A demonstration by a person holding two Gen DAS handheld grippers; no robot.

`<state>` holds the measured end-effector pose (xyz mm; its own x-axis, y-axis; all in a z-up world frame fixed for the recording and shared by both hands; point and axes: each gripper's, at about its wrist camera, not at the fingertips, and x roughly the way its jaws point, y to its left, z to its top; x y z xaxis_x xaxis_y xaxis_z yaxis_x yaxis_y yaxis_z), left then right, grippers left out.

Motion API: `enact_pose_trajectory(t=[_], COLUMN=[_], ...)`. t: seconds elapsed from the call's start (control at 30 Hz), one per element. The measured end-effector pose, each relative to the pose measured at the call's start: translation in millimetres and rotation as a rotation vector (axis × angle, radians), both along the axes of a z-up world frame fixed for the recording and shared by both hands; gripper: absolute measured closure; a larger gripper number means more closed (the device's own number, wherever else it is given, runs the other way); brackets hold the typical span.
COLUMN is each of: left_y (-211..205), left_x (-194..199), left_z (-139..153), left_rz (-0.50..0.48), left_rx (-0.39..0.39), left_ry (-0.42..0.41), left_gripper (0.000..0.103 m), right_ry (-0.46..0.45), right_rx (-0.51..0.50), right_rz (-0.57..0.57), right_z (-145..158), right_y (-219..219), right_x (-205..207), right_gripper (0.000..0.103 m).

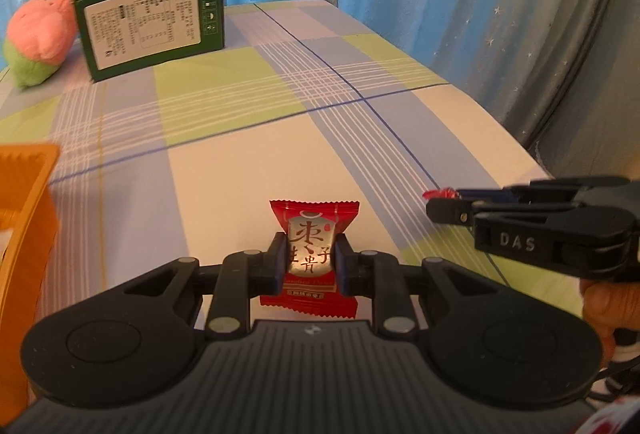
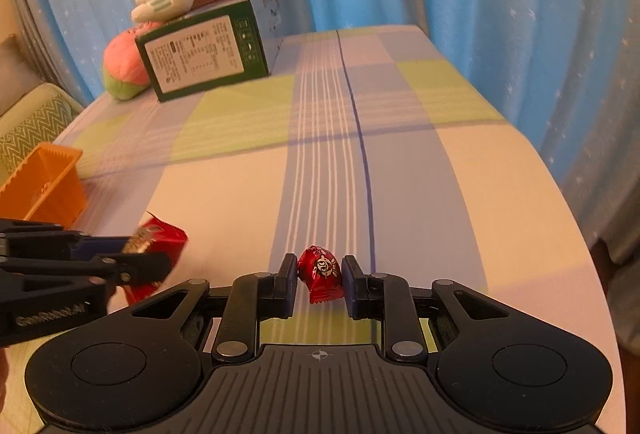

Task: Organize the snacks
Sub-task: 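Carry the red jujube candy and small red candy over the orange tray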

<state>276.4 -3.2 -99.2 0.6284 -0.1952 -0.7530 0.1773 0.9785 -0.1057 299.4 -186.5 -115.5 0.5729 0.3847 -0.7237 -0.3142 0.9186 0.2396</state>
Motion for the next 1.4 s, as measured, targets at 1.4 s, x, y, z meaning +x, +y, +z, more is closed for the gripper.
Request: enact_pose_trajectory(t=[1.4], left_y=[57.8], left_x=[-194.0], left_z=[92.0], left_rz=[0.17], left_rx=[0.051], left_ry=[-0.106], left_gripper=[0.082], right_ry=[-0.092], right_rx=[0.048], right_rz=[0.059], right_z=[104.0], right_y=[41.6], right_x=[-179.0], right_gripper=[0.079])
